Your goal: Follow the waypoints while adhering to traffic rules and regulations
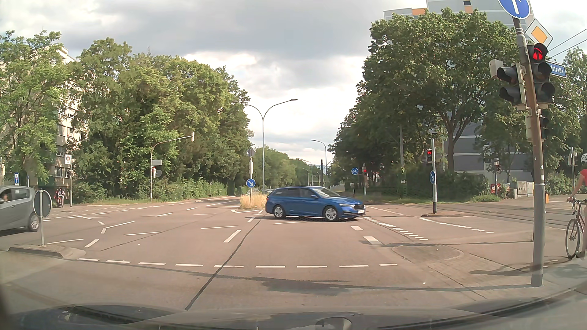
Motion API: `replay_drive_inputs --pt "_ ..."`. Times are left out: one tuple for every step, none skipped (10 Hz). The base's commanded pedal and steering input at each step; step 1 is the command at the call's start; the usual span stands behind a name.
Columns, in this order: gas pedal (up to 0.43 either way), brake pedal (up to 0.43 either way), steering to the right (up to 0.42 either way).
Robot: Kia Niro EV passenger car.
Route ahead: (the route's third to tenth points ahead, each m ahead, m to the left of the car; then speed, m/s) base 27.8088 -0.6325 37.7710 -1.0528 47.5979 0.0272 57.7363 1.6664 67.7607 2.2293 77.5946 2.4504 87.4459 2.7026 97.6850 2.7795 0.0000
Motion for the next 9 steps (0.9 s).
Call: replay_drive_inputs --pt "0.0 0.22 -0.008" --pt "0.0 0.22 -0.008" --pt "0.0 0.22 -0.008" --pt "0.0 0.22 -0.008" --pt "0.0 0.22 -0.008" --pt "0.0 0.213 -0.008" --pt "0.0 0.22 -0.008" --pt "0.0 0.22 -0.008" --pt "0.0 0.22 -0.008"
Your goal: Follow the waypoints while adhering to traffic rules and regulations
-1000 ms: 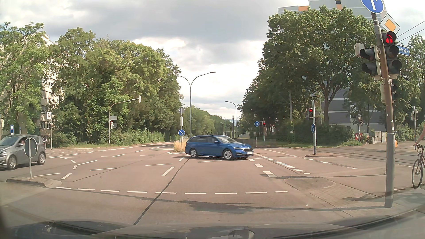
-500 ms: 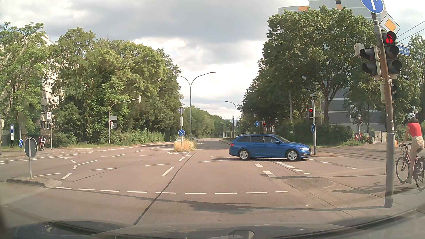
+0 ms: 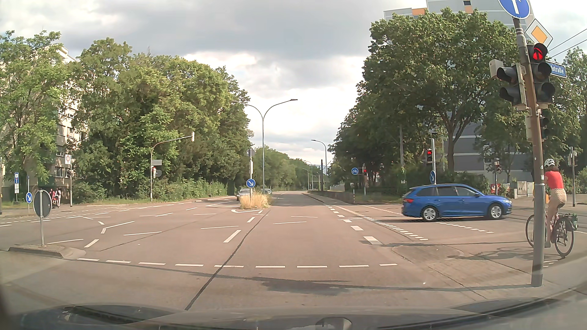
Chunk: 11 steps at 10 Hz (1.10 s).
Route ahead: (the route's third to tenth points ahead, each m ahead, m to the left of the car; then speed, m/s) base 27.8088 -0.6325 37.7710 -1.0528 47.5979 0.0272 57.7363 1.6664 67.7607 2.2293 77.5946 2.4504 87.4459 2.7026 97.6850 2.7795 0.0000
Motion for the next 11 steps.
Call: replay_drive_inputs --pt "0.0 0.22 -0.008" --pt "0.0 0.22 -0.008" --pt "0.0 0.22 -0.008" --pt "0.0 0.22 -0.008" --pt "0.0 0.22 -0.008" --pt "0.0 0.22 -0.008" --pt "0.0 0.22 -0.008" --pt "0.0 0.22 -0.008" --pt "0.0 0.22 -0.008" --pt "0.0 0.22 -0.008" --pt "0.0 0.22 -0.008"
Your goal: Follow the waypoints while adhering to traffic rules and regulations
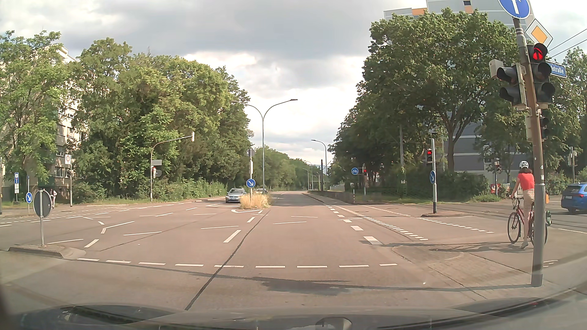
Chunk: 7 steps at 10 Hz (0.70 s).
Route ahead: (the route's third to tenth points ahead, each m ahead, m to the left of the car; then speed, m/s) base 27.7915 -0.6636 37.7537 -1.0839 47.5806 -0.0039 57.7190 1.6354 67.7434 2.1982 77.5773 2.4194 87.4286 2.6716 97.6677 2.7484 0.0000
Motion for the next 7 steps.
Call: replay_drive_inputs --pt "0.0 0.22 -0.008" --pt "0.0 0.22 -0.008" --pt "0.0 0.22 -0.008" --pt "0.0 0.22 -0.008" --pt "0.0 0.22 -0.008" --pt "0.0 0.22 -0.008" --pt "0.0 0.22 -0.008"
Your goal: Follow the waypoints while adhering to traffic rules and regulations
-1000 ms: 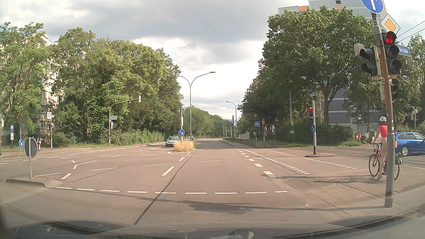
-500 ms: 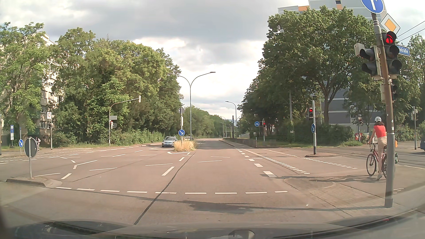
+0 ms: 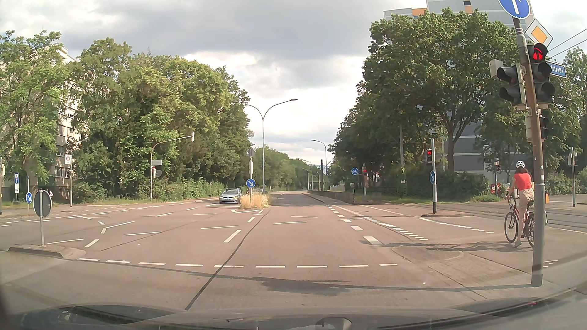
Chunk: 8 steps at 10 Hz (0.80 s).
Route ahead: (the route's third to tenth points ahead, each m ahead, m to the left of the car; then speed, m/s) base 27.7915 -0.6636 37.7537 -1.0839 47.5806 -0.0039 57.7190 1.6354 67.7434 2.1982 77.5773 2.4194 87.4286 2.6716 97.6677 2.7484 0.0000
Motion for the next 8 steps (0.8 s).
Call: replay_drive_inputs --pt "0.0 0.22 -0.008" --pt "0.0 0.22 -0.008" --pt "0.0 0.22 -0.008" --pt "0.0 0.22 -0.008" --pt "0.0 0.22 -0.008" --pt "0.0 0.22 -0.008" --pt "0.0 0.22 -0.008" --pt "0.0 0.22 -0.008"
